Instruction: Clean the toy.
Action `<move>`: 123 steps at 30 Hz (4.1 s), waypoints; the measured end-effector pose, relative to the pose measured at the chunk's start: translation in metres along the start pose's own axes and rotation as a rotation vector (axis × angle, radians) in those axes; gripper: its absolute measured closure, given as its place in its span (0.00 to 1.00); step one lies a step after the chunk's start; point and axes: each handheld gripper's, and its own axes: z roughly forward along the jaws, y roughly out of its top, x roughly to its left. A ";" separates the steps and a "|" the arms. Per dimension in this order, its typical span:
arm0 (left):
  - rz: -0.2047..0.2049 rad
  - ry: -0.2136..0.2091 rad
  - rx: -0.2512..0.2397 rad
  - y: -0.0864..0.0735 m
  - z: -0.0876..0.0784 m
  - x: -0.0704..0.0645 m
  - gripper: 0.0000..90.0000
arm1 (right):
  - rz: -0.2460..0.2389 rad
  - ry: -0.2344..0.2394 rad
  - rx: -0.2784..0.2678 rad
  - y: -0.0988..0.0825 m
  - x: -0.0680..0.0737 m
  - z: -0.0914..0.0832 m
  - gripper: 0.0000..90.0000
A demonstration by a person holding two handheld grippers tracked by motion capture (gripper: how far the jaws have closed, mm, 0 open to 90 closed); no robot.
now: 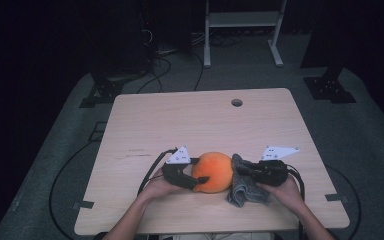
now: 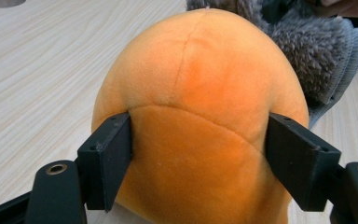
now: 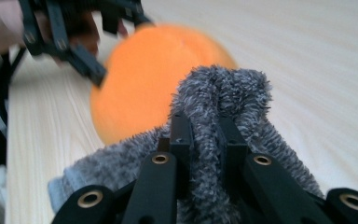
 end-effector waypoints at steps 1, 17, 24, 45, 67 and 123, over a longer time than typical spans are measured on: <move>0.002 -0.001 0.003 0.000 -0.001 0.000 0.28 | 0.001 0.001 0.014 -0.003 0.000 0.002 0.88; -0.028 -0.001 0.000 -0.001 -0.001 0.003 0.27 | -0.024 0.028 -0.053 0.016 0.017 0.010 0.88; -0.028 0.007 0.005 0.005 0.000 0.000 0.27 | 0.003 -0.037 0.025 -0.005 0.008 0.001 0.87; -0.089 -0.067 -0.027 0.004 0.002 0.007 0.29 | -0.101 -0.007 -0.049 0.027 0.027 0.016 0.88; -0.121 -0.101 -0.008 0.015 0.010 -0.003 0.11 | -0.131 0.010 -0.031 0.030 0.036 0.006 0.88; -0.130 -0.047 -0.068 0.039 0.011 -0.019 0.49 | -0.154 -0.055 -0.065 0.038 0.041 -0.032 0.88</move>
